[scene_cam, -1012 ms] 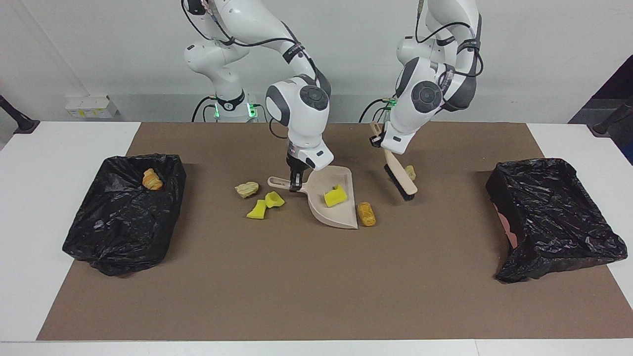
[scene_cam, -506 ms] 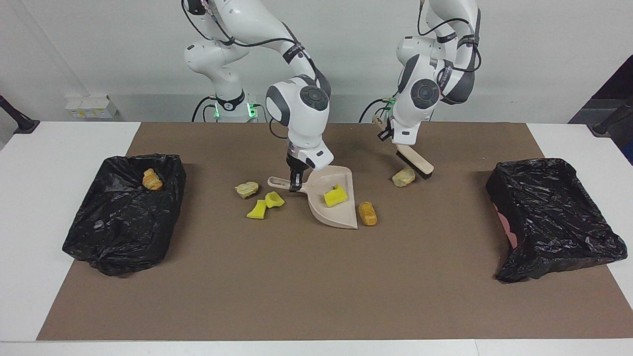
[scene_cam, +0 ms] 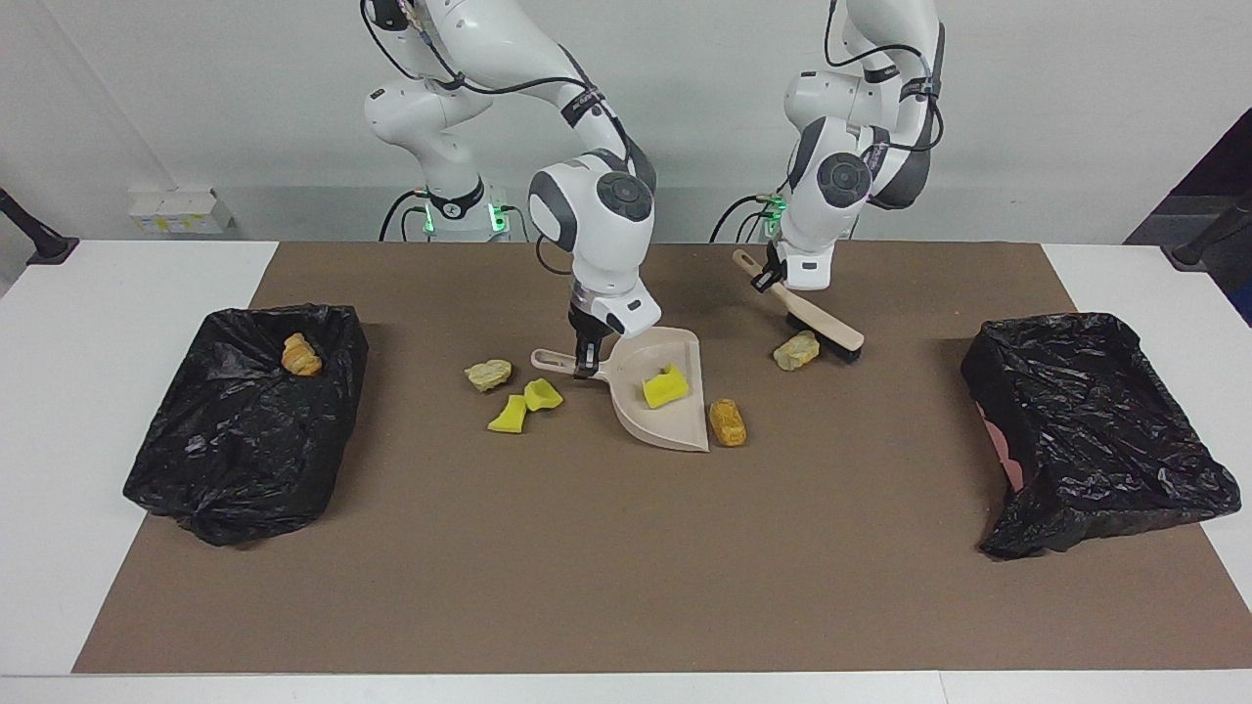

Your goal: Sweep and dump trash in bin

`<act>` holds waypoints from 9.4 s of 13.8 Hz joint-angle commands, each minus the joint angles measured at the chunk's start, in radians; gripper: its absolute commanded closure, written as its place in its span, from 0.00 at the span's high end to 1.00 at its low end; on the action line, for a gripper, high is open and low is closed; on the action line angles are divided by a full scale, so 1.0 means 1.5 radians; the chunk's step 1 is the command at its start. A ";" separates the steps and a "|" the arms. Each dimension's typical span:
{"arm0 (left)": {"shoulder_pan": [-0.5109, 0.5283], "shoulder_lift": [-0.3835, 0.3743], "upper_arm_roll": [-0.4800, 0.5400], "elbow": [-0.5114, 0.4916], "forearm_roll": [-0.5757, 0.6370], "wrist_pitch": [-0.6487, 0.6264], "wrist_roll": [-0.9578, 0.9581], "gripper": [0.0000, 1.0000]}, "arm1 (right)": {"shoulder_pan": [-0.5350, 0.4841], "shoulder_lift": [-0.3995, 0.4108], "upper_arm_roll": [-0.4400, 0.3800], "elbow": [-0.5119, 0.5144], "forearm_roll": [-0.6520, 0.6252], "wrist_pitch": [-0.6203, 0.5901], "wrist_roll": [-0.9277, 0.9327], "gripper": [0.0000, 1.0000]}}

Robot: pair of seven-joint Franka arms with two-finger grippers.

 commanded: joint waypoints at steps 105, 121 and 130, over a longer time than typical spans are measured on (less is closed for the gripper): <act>0.161 0.115 0.080 0.700 0.143 -0.372 0.848 1.00 | -0.449 -0.189 0.021 0.091 -0.455 -0.242 -0.258 0.00; 0.206 0.088 0.076 0.676 0.143 -0.428 0.859 1.00 | -0.308 -0.171 0.076 0.060 0.047 -0.290 0.456 0.00; 0.206 0.088 0.076 0.676 0.144 -0.428 0.858 1.00 | -0.090 -0.016 0.076 0.130 0.144 -0.140 0.955 0.00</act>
